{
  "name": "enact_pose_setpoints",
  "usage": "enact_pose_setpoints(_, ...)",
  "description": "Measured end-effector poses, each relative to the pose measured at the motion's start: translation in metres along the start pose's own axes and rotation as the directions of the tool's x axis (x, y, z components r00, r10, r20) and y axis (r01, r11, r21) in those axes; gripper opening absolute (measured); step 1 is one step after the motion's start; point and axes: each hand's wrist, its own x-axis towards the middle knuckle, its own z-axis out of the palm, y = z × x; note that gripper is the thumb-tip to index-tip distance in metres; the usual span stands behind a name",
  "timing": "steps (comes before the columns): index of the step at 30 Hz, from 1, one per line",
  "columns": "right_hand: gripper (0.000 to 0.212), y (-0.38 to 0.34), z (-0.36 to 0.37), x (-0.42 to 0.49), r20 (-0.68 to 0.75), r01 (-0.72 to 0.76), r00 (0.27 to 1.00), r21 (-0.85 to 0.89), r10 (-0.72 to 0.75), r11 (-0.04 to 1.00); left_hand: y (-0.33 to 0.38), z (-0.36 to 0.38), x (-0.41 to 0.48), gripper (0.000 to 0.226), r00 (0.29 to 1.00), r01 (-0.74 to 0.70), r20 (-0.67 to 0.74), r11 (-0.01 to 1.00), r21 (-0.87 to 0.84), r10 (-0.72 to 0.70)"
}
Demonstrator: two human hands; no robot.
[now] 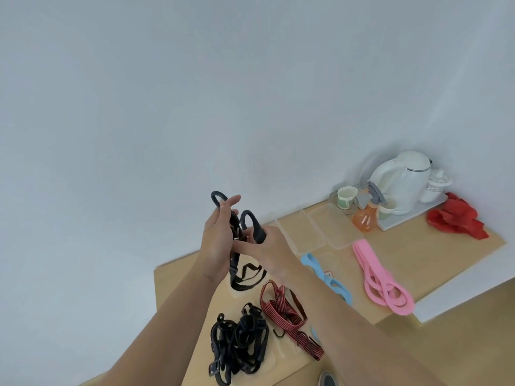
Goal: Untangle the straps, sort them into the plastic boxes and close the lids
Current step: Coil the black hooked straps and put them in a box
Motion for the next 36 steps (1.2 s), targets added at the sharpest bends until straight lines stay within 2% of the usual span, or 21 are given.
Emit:
enact_pose_setpoints(4,0.020,0.001,-0.004,0.011,-0.141,0.050,0.988,-0.106,-0.065,0.993,0.001,0.017,0.001,0.035,1.000,-0.025,0.015,1.000,0.003,0.025)
enact_pose_setpoints(6,0.030,0.005,-0.011,0.017,-0.188,0.064,0.978,-0.134,-0.089,0.989,0.001,0.020,0.005,0.036,0.998,-0.056,0.032,0.995,0.077,0.054)
enact_pose_setpoints(9,0.031,0.000,-0.025,0.023,-0.185,0.077,0.978,-0.129,-0.100,0.989,0.002,0.015,0.013,0.035,0.994,-0.092,0.081,0.976,0.196,0.078)
enact_pose_setpoints(12,0.025,-0.006,-0.040,0.028,-0.126,0.084,0.986,-0.188,-0.108,0.979,0.011,-0.012,0.024,0.033,0.940,-0.034,0.340,0.981,0.191,-0.034)
enact_pose_setpoints(13,0.021,-0.007,-0.044,0.029,-0.092,0.090,0.989,-0.218,-0.113,0.972,0.016,-0.023,0.026,0.044,0.904,0.027,0.419,0.988,0.153,-0.090)
enact_pose_setpoints(15,0.016,-0.008,-0.050,0.032,-0.041,0.091,0.993,-0.308,-0.109,0.947,0.027,-0.039,0.032,0.065,0.850,0.187,0.489,0.980,0.063,-0.194)
enact_pose_setpoints(17,0.018,-0.007,-0.053,0.035,-0.012,0.115,0.991,-0.388,-0.130,0.914,0.033,-0.042,0.038,0.061,0.851,0.285,0.434,0.954,0.089,-0.295)
enact_pose_setpoints(19,0.023,-0.009,-0.052,0.038,0.029,0.144,0.989,-0.439,-0.146,0.887,0.034,-0.036,0.044,0.044,0.858,0.258,0.375,0.926,0.276,-0.351)
enact_pose_setpoints(21,0.022,-0.011,-0.051,0.040,0.064,0.151,0.989,-0.464,-0.137,0.873,0.035,-0.029,0.049,0.032,0.830,0.214,0.390,0.873,0.438,-0.399)
enact_pose_setpoints(25,0.029,-0.011,-0.054,0.043,0.101,0.121,0.991,-0.430,-0.086,0.895,0.042,-0.019,0.053,0.028,0.785,0.213,0.393,0.804,0.556,-0.479)
enact_pose_setpoints(28,0.025,-0.011,-0.059,0.045,0.055,0.075,0.997,-0.292,-0.062,0.953,0.048,-0.015,0.056,0.026,0.809,0.170,0.381,0.798,0.578,-0.448)
enact_pose_setpoints(30,0.033,-0.008,-0.061,0.048,-0.019,0.019,1.000,-0.230,-0.024,0.973,0.052,-0.015,0.057,0.021,0.846,0.114,0.370,0.806,0.581,-0.385)
enact_pose_setpoints(33,0.050,-0.008,-0.059,0.048,-0.089,-0.012,0.996,-0.221,-0.008,0.975,0.060,-0.014,0.056,0.013,0.887,0.040,0.347,0.800,0.598,-0.304)
enact_pose_setpoints(36,0.047,-0.009,-0.055,0.050,-0.093,-0.063,0.995,-0.173,0.047,0.983,0.071,-0.008,0.052,0.014,0.912,-0.004,0.336,0.814,0.581,-0.235)
